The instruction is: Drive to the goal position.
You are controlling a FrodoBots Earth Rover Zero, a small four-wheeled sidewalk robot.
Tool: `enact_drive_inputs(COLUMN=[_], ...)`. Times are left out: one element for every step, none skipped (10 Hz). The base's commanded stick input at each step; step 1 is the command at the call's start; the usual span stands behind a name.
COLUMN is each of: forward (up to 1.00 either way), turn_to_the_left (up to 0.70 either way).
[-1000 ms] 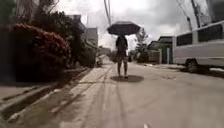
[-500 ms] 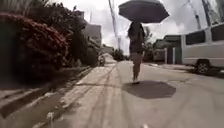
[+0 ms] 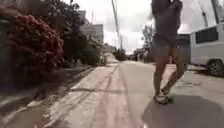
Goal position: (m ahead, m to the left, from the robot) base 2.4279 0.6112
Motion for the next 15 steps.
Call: enact_drive_inputs(forward=[1.0, 1.0, 1.0, 1.0, 1.0, 1.0, 1.0, 1.0, 1.0, 1.0, 1.0, 1.0, 1.0, 1.0, 1.0], turn_to_the_left=[0.04, 0.02, 0.0, -0.14, -0.09, -0.04, -0.02, 0.0, 0.0, 0.0, 0.0, 0.0, 0.0, 0.0, 0.0])
